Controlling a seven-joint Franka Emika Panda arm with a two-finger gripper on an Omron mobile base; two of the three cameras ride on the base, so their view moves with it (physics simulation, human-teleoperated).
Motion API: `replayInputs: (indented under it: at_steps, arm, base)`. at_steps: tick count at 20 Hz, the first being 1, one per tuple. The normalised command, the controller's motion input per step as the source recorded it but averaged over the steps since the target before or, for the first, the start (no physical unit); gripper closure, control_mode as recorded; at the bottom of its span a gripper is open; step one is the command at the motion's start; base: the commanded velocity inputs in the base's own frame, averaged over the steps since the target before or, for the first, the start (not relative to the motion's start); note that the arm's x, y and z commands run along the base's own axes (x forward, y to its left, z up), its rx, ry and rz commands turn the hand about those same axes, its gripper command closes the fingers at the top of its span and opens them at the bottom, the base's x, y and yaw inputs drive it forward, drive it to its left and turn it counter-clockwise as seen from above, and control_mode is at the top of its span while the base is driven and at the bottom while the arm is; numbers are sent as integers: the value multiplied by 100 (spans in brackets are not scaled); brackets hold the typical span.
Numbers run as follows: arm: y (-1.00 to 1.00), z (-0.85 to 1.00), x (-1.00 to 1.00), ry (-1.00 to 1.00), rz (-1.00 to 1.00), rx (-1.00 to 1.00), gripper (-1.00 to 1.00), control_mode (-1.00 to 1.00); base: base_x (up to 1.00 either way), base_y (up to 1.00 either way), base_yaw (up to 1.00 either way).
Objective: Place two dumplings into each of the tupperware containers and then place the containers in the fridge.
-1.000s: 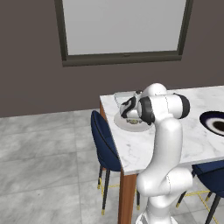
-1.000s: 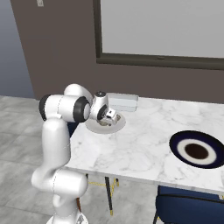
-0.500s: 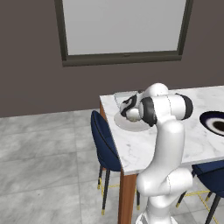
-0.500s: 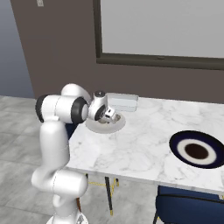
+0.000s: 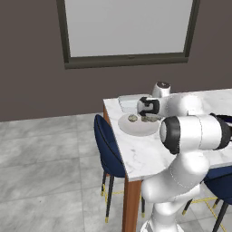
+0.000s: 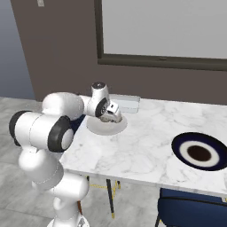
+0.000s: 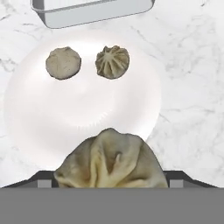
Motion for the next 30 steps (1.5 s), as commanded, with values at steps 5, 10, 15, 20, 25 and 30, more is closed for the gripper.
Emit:
replayInputs:
  at_steps: [5,10,15,20,25,30]
  arm:
    - [-34,22,-100,-20,-1,1,100,-100]
    - [-5,32,-100,-4,0,2,100,-100]
    - [17,76,-100,3,0,-6,100,-100]
    - [22,72,-99,1,0,-9,100,-100]
    - [15,-7,-44,0,1,-4,100,-100]
    - [2,-2,0,1,3,0,100,-100]
  base:
    - [0,0,0]
    - [0,0,0]
    - [0,0,0]
    - [0,0,0]
    - [0,0,0]
    - [0,0,0]
